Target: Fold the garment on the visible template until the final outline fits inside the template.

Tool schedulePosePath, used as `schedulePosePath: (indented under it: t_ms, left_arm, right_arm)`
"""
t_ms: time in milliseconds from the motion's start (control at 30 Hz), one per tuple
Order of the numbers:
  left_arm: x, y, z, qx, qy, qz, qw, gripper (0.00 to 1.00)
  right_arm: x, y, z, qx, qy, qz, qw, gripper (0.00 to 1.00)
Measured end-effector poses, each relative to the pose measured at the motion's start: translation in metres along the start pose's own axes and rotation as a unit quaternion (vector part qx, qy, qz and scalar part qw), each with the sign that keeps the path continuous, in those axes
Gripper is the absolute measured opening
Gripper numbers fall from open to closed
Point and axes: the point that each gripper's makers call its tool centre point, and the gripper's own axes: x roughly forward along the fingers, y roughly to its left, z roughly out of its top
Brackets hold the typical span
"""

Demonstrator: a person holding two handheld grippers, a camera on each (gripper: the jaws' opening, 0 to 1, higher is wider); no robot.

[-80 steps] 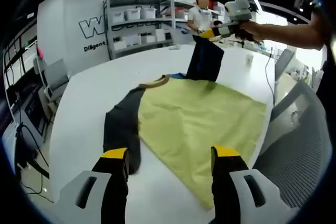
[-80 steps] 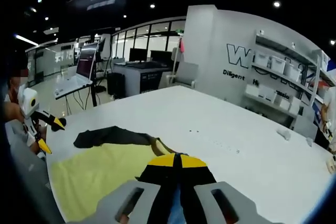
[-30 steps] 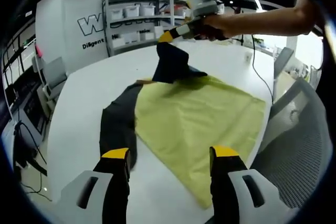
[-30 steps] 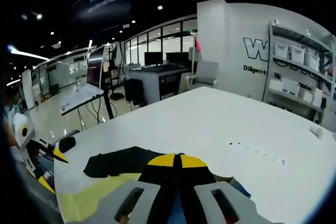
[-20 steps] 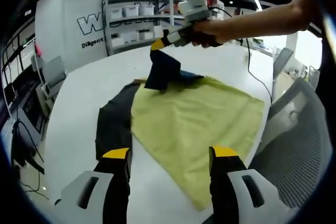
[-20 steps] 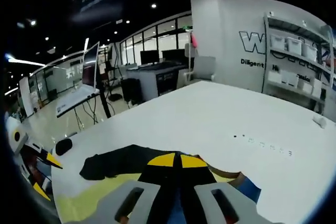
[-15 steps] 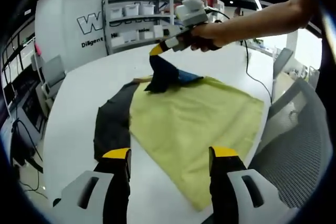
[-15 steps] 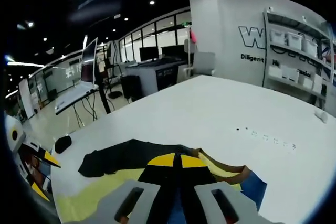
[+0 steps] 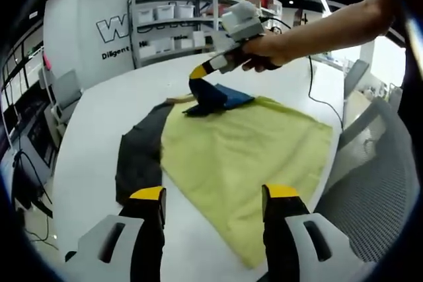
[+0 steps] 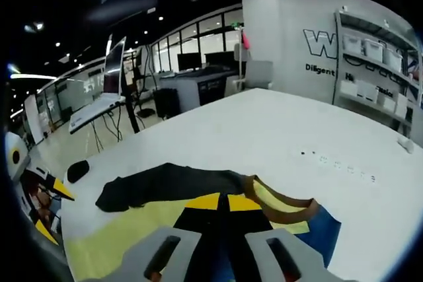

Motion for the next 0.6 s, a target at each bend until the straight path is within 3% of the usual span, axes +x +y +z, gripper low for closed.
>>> schedulePosePath:
  t_ms: [300,600]
  left_arm:
    - [0.013,-0.001,0.005,0.012,-0.003,-0.013,0.9998,0.58]
    - [0.029,0.003,0.013,0.028,-0.002,-0.029,0.9992,0.57]
  right_arm:
    - [-0.032,-0.005,-0.005,-0.04,-0.005,-0.008,0.9992,0.03]
    - [-0.072,-0.008,-0.017,-0.058,-0.007,-0.016,0.9982,0.16]
